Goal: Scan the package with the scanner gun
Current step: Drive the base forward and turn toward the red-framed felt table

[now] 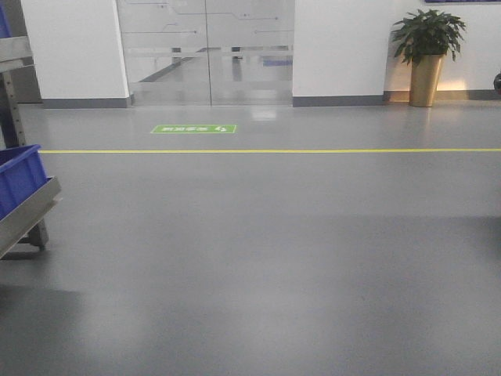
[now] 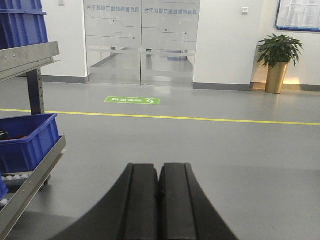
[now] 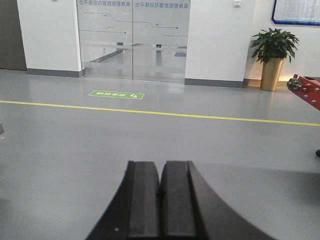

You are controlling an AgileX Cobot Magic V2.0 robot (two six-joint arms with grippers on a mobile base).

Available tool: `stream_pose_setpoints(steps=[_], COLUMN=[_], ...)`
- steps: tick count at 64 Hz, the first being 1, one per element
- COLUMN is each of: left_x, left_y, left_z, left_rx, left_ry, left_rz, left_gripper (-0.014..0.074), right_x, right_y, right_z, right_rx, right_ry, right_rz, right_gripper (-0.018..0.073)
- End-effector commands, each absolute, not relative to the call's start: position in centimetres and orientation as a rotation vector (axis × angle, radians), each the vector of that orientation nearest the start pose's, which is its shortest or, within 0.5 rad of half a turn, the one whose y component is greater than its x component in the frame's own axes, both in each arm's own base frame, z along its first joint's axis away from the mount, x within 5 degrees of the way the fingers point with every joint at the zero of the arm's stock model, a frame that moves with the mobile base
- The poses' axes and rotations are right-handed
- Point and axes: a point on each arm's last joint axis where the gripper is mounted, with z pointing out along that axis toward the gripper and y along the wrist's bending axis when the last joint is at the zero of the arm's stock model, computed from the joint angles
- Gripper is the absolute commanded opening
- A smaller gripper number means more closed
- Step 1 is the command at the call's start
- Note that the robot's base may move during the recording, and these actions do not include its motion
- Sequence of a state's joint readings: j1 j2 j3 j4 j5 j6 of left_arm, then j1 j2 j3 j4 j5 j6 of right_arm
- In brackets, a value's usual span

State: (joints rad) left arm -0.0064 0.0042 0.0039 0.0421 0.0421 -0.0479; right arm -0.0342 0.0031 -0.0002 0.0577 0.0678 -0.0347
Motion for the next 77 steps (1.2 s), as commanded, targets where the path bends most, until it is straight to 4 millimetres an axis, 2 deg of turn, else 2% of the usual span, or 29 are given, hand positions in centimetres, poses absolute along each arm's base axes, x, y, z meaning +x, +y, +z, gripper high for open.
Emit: stream_pose_setpoints(steps=[1,77], left_x=[5.63,5.63], left_y=[-0.02,-0.02], left_z=[21.07,21.07], left_rx=[-0.005,-0.005], left_ry=[1.511,1.511], left_rz=[-0.011,-0.011], left_gripper=[-0.0111,-0.0111], right_x=[5.64,5.64], right_y=[-0.17,-0.17], right_z=[20.85,20.85], right_rx=[0.041,0.041], right_ry=[1.534,1.534], right_rz=[-0.008,-0.008], right_gripper=[-0.0168,-0.0168])
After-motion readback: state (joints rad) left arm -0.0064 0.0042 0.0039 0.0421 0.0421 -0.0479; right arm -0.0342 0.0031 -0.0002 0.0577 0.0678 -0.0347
